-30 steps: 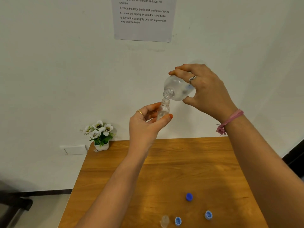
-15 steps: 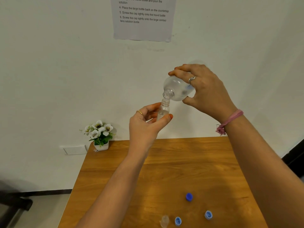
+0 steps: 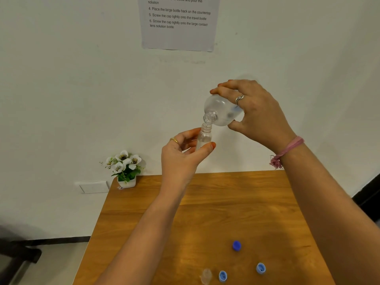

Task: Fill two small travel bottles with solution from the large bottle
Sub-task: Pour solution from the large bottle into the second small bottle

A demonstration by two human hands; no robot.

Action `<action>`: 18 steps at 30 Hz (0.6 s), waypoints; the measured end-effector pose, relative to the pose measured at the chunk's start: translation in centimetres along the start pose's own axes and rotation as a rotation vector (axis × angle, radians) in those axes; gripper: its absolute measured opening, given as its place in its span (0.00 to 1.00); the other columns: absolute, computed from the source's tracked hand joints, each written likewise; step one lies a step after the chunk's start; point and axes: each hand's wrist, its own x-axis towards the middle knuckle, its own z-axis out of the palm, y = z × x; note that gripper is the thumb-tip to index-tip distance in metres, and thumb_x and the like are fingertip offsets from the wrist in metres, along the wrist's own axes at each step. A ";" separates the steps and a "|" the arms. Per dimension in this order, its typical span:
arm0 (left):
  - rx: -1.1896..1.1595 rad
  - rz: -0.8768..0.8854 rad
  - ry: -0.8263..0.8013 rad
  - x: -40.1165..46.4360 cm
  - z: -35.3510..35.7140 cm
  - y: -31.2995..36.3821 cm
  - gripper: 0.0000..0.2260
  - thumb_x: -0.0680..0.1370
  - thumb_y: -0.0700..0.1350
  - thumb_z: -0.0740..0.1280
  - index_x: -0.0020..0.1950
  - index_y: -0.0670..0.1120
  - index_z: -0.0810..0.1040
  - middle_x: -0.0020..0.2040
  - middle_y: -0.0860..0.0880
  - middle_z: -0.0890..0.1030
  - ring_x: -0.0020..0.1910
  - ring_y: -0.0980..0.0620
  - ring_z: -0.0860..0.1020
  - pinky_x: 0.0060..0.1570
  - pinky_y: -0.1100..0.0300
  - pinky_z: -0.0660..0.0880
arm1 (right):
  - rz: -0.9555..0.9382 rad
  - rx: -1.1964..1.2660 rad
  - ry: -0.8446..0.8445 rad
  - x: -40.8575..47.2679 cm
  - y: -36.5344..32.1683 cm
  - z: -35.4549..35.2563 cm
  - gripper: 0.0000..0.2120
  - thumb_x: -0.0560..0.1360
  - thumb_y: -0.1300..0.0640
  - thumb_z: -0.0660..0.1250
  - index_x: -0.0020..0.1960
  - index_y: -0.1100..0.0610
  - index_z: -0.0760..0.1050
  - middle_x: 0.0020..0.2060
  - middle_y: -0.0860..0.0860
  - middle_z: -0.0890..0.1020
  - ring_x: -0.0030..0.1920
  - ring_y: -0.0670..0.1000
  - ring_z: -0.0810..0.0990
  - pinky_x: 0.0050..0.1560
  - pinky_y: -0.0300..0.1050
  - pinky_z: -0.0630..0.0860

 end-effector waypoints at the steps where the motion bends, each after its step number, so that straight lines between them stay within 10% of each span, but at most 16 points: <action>1: -0.003 0.001 0.000 0.0 0.0 0.0 0.17 0.67 0.43 0.79 0.54 0.50 0.82 0.47 0.55 0.85 0.47 0.59 0.82 0.43 0.69 0.77 | 0.000 -0.001 -0.001 0.0 0.0 0.0 0.29 0.66 0.62 0.75 0.66 0.54 0.72 0.60 0.54 0.77 0.59 0.58 0.75 0.55 0.51 0.73; 18: 0.008 0.008 0.008 0.1 -0.2 -0.2 0.17 0.67 0.43 0.79 0.54 0.51 0.82 0.48 0.54 0.85 0.47 0.58 0.82 0.45 0.66 0.79 | -0.002 0.001 -0.005 0.0 0.0 0.0 0.28 0.67 0.61 0.75 0.65 0.54 0.73 0.60 0.54 0.77 0.60 0.57 0.74 0.57 0.50 0.72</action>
